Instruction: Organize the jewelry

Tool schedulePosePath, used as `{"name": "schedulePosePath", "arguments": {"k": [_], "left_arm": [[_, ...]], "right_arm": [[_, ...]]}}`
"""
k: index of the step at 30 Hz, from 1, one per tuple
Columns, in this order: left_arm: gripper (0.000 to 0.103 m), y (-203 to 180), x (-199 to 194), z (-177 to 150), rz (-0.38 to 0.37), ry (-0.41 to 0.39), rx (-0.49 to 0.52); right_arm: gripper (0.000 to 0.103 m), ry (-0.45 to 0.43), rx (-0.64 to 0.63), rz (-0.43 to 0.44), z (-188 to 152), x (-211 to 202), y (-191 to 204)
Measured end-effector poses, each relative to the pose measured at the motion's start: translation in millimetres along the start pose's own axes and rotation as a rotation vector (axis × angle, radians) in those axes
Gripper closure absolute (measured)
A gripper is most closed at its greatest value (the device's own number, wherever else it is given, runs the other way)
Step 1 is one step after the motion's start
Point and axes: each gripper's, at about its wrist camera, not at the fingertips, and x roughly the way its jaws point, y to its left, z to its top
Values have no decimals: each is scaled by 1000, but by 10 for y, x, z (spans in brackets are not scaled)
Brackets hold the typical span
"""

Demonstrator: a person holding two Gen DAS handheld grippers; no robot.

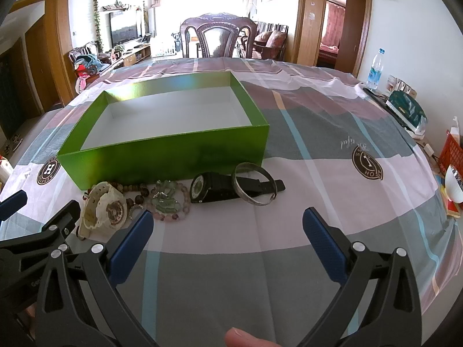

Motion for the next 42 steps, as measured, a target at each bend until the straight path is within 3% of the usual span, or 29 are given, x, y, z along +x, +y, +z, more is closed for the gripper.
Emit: {"name": "schedulePosePath", "arguments": {"k": [42], "left_arm": [[3,39,-50,-39,10,-12,-23]], "right_arm": [[2,21,-21,24,-34,57,8]]}}
